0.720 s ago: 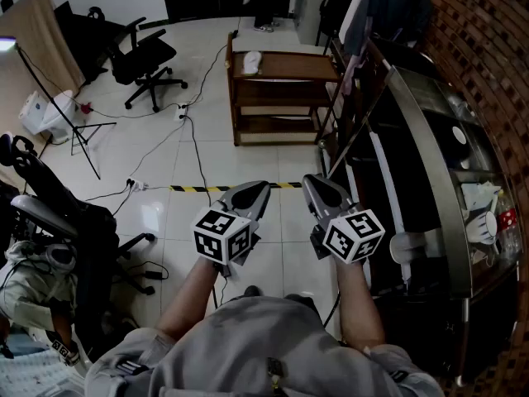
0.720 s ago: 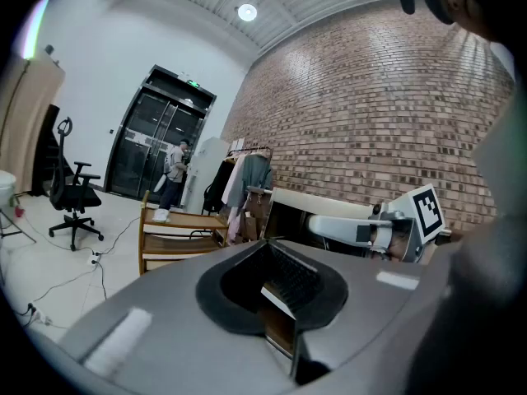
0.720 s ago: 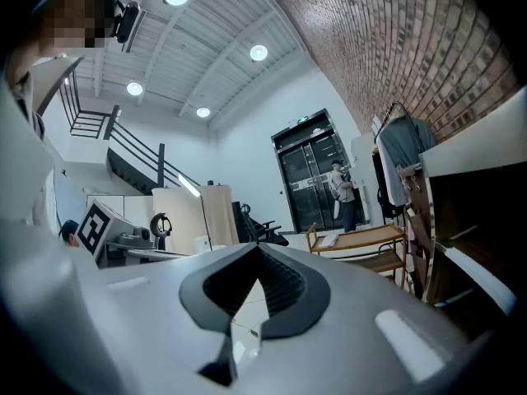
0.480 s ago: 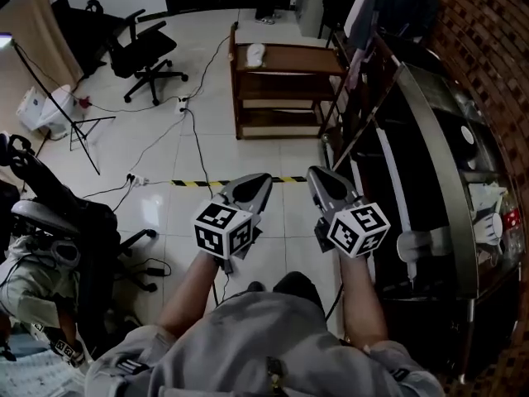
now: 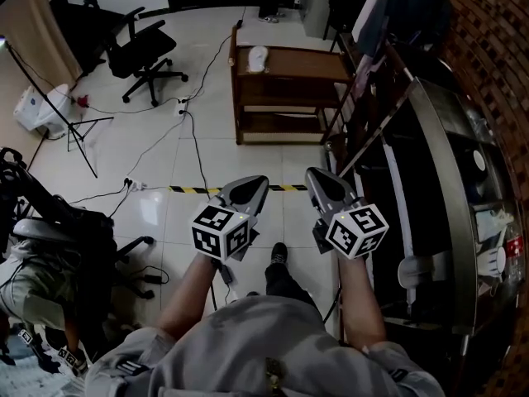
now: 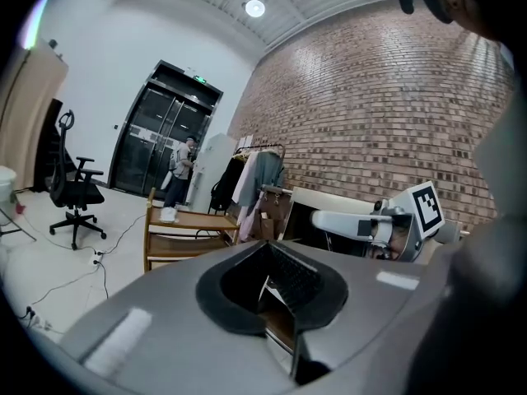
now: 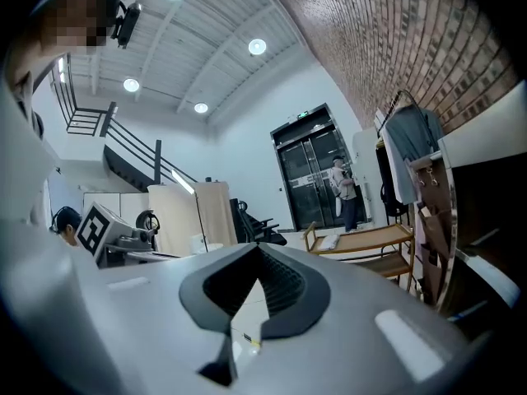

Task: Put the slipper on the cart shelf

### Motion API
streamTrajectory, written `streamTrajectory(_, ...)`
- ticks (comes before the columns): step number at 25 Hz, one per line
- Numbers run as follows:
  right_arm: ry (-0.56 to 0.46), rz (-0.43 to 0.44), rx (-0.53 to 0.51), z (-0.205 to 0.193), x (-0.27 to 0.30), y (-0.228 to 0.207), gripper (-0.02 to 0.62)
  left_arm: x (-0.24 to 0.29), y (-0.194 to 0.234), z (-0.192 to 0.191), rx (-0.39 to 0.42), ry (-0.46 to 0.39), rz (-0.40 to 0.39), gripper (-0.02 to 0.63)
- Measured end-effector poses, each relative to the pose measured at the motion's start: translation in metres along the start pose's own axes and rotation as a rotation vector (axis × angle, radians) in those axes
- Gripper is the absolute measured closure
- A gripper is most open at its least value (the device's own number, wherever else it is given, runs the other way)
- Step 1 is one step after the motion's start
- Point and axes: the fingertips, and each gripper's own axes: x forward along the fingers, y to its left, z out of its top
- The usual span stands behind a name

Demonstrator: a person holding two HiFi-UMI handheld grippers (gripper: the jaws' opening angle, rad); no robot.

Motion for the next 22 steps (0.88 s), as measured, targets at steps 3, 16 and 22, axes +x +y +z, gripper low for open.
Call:
streamTrajectory(3, 0.005, 0.02, -0.001, 0.007, 0.024, -0.025, 0.595, 0.028, 0.017, 0.01, -0.009, -0.005, 0.013, 0.598)
streamTrajectory(16, 0.019, 0.119, 0.023, 0.039, 0.123, -0.133, 0.595, 0.14, 0.089, 0.05, -0.04, -0.007, 0.119, 0.598)
streamTrajectory(22, 0.032, 0.153, 0.009, 0.048, 0.167, -0.159, 0.595, 0.17, 0.129, 0.064, -0.054, -0.004, 0.171, 0.598)
